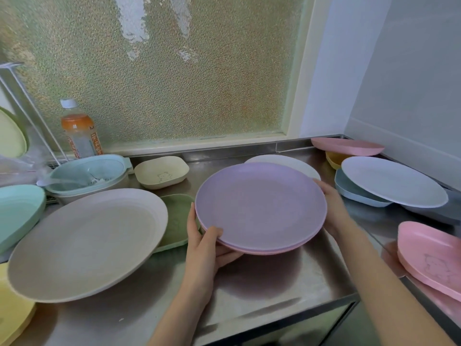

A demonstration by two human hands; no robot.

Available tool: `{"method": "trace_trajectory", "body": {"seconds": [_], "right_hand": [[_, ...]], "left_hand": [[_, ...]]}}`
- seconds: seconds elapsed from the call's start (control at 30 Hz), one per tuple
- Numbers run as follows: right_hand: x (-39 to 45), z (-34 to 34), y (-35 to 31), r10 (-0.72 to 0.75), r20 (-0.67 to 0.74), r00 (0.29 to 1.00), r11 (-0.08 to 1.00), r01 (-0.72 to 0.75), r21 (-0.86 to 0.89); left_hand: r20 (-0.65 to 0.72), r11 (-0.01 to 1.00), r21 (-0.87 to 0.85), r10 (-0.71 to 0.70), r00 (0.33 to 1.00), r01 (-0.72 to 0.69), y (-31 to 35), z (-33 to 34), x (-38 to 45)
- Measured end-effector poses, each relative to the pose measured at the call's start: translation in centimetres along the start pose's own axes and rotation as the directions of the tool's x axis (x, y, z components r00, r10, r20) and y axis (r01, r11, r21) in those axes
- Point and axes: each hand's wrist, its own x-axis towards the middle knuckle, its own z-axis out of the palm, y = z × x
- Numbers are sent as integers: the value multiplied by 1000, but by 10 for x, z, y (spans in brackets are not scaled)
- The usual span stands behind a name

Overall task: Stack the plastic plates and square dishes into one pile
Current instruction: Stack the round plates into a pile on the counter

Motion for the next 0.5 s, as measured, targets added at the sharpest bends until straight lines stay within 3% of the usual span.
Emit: {"method": "trace_trajectory", "body": {"seconds": [0.07,0.13,0.23,0.4,0.5], "right_hand": [[-10,-9,0,95,-93,991,964,-68,259],[-20,-16,2,197,-64,978,918,-161,362],[-34,-22,13,183,-48,982,941,-161,297],[-61,-31,21,188,-213,959,969,-145,199],[-66,-37,25,194,-244,950,974,-155,168]], "left_hand": [[17,999,50,11,1000,-12,-1,2,0],[38,994,106,9,999,-13,-3,6,0],[86,989,151,-14,996,1,-4,9,-2],[122,968,247,6,993,-36,-11,13,-6],[115,948,316,5,993,-42,-15,13,-5]]}}
